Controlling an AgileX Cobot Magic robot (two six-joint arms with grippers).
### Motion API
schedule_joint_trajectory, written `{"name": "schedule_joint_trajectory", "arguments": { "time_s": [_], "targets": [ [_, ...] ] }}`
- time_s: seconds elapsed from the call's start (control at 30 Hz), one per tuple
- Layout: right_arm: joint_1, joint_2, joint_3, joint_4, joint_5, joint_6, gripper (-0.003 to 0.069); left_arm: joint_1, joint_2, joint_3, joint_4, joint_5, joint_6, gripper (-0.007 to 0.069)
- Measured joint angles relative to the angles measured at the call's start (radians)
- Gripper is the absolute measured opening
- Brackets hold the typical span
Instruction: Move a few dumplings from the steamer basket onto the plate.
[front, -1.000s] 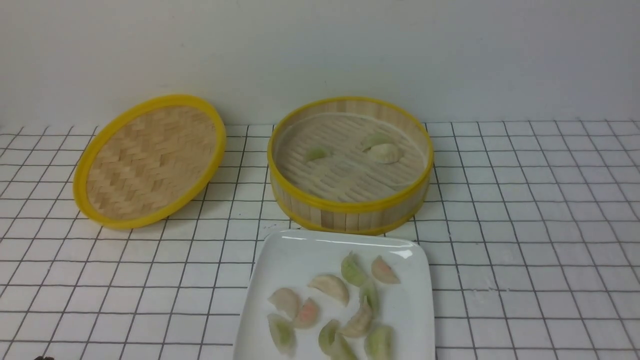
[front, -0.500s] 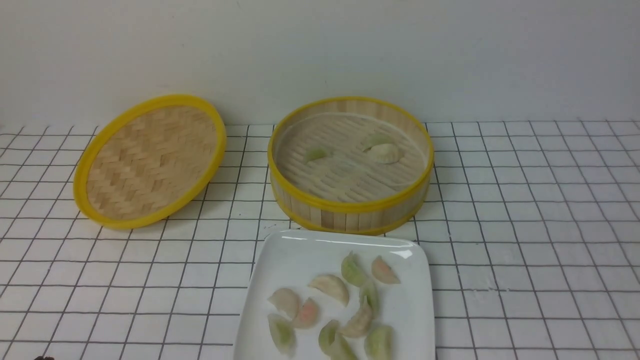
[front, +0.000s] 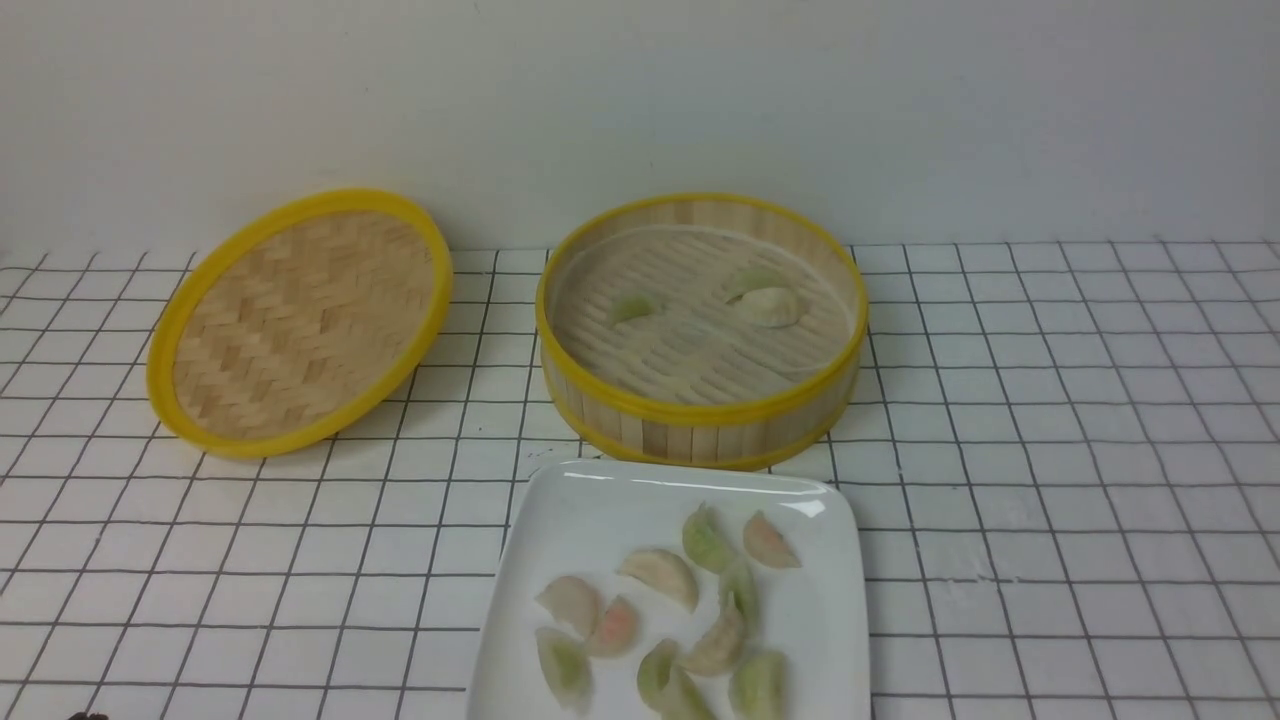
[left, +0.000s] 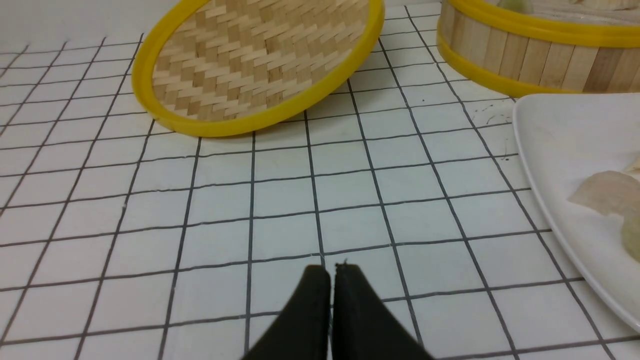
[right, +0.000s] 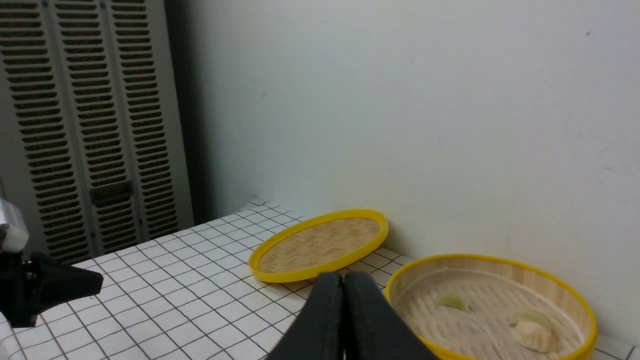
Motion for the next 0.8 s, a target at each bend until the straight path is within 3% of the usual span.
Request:
{"name": "schedule_joint_trajectory", "arguments": {
  "time_s": [0.13,0.2,0.23,0.33,0.37,0.43,0.5,0.63,0.8],
  "targets": [
    [-0.016,-0.006,0.012,0.014,-0.016,-0.013,-0.0015,0.001,0.000,0.000,0.000,0.000,0.000,-0.0006],
    [-0.144,-0.020,0.056,0.040,-0.035,-0.013,-0.0015,0.001,0.000,0.000,0.000,0.000,0.000,-0.0006],
    [-0.144,-0.020,0.056,0.040,-0.036,-0.013,-0.0015,0.001,0.000,0.000,0.000,0.000,0.000,-0.0006],
    [-0.337,-0.022,0.138,0.070,-0.051,-0.013,-0.0015,0.001,0.000,0.000,0.000,0.000,0.000,-0.0006],
    [-0.450,-0.022,0.196,0.078,-0.051,-0.017,-0.0015,0.001,0.000,0.000,0.000,0.000,0.000,-0.0006],
    [-0.507,-0.022,0.237,0.078,-0.052,-0.017,-0.0015,0.001,0.000,0.000,0.000,0.000,0.000,-0.0006],
    [-0.632,-0.029,0.325,0.078,-0.052,-0.017,-0.0015,0.001,0.000,0.000,0.000,0.000,0.000,-0.0006],
    [-0.711,-0.069,0.439,0.065,-0.050,-0.017,-0.0015,0.001,0.000,0.000,0.000,0.000,0.000,-0.0006],
    [-0.721,-0.081,0.460,0.054,-0.056,-0.021,-0.0015,0.001,0.000,0.000,0.000,0.000,0.000,-0.0006]
  ]
}}
